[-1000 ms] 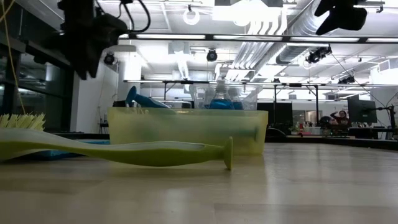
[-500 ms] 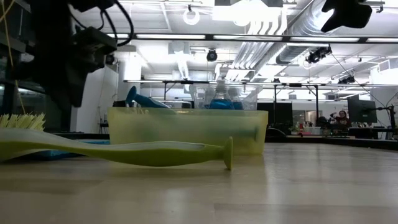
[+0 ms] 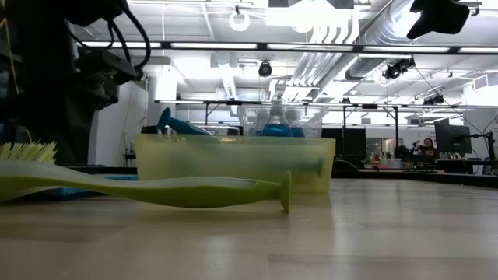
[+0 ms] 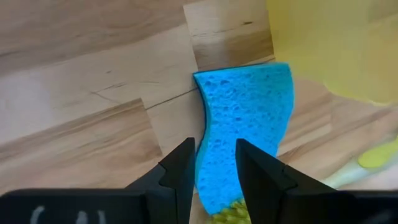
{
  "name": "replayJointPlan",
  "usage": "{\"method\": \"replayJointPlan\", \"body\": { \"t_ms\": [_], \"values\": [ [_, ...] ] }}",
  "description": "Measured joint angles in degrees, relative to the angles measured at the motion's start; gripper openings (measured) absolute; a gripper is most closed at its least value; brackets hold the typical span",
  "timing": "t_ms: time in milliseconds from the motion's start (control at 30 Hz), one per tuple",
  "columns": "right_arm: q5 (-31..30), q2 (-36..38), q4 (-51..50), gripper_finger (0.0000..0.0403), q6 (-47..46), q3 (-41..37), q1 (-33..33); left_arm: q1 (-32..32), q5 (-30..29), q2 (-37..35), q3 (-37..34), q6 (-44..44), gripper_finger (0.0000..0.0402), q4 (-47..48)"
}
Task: Pick & Place Kitchen Sink Supplies
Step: Put the blue sponge into the transparent bin
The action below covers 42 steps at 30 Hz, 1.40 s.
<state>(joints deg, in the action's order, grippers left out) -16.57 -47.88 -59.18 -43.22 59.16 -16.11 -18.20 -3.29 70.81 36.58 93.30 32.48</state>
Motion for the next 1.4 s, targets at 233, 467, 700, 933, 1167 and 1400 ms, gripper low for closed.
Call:
{"method": "replayJointPlan", "body": {
  "t_ms": [233,467,700,933,1167,1400],
  "values": [
    [-0.01,0.00,0.01,0.0236,-0.16,0.01,-0.08,0.15,1.13,4.31,0.00,-0.04,0.0113,-3.51],
    [-0.01,-0.02,-0.06,0.0236,-0.24,0.01,-0.08,0.15,2.72,8.52,0.00,-0.41,0.0113,-6.12],
    [-0.01,-0.02,-0.12,0.0236,-0.26,-0.01,-0.08,0.15,2.95,11.29,0.24,-1.55,0.0108,-7.25],
    [-0.01,-0.02,-0.17,0.0236,-0.26,0.00,-0.08,0.15,3.20,11.74,0.20,-1.55,0.0044,-6.83],
    [-0.01,-0.02,-0.17,0.0236,-0.25,0.00,-0.08,0.17,3.82,11.80,0.20,-1.07,0.0006,-7.11],
    [-0.01,-0.02,-0.17,0.0236,0.23,0.00,-0.08,0.17,3.87,11.85,0.63,-0.24,0.0001,-6.61]
  ]
}}
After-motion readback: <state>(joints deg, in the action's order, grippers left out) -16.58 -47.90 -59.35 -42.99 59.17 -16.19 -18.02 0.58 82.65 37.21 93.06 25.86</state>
